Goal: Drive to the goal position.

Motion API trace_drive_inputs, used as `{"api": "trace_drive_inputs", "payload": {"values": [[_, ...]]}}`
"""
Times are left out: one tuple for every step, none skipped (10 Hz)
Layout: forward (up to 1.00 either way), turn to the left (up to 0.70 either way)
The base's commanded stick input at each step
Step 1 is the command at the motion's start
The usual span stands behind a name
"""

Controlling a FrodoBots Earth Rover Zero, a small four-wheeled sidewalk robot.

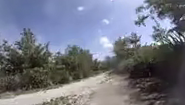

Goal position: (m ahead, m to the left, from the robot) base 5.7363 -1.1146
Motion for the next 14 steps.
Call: {"api": "trace_drive_inputs", "payload": {"values": [[0.70,0.00],[0.70,0.00],[0.70,0.00],[0.70,0.00],[0.70,0.00],[0.70,0.00],[0.70,0.00],[0.70,0.00],[0.70,0.00],[0.70,0.00],[0.70,0.00],[0.70,0.28],[0.70,0.35],[0.70,0.35]]}}
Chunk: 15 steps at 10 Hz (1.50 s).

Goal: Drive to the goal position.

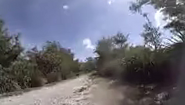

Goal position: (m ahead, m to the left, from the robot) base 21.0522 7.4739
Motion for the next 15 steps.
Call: {"api": "trace_drive_inputs", "payload": {"values": [[0.70,0.25],[0.70,0.00],[0.70,0.00],[0.70,0.00],[0.70,0.00],[0.70,0.00],[0.70,0.00],[0.70,0.00],[0.70,0.00],[0.70,0.00],[0.70,0.00],[0.70,0.00],[0.70,0.00],[0.70,0.00],[0.70,0.00]]}}
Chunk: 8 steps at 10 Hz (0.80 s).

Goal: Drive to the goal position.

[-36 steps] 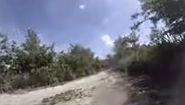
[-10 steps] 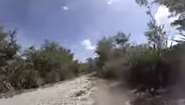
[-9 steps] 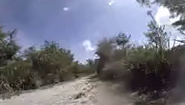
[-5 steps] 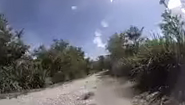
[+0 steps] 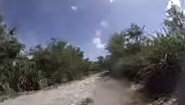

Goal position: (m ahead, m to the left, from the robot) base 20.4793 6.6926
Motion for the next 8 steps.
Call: {"api": "trace_drive_inputs", "payload": {"values": [[0.70,0.00],[0.70,0.00],[0.70,0.00],[0.70,0.00],[0.70,0.00],[0.70,0.00],[0.70,0.00],[0.70,0.00]]}}
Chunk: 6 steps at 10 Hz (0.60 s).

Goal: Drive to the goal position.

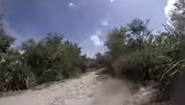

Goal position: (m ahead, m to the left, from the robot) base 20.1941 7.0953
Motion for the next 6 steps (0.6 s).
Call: {"api": "trace_drive_inputs", "payload": {"values": [[0.70,0.00],[0.70,0.00],[0.70,0.00],[0.70,0.00],[0.70,0.00],[0.70,0.00]]}}
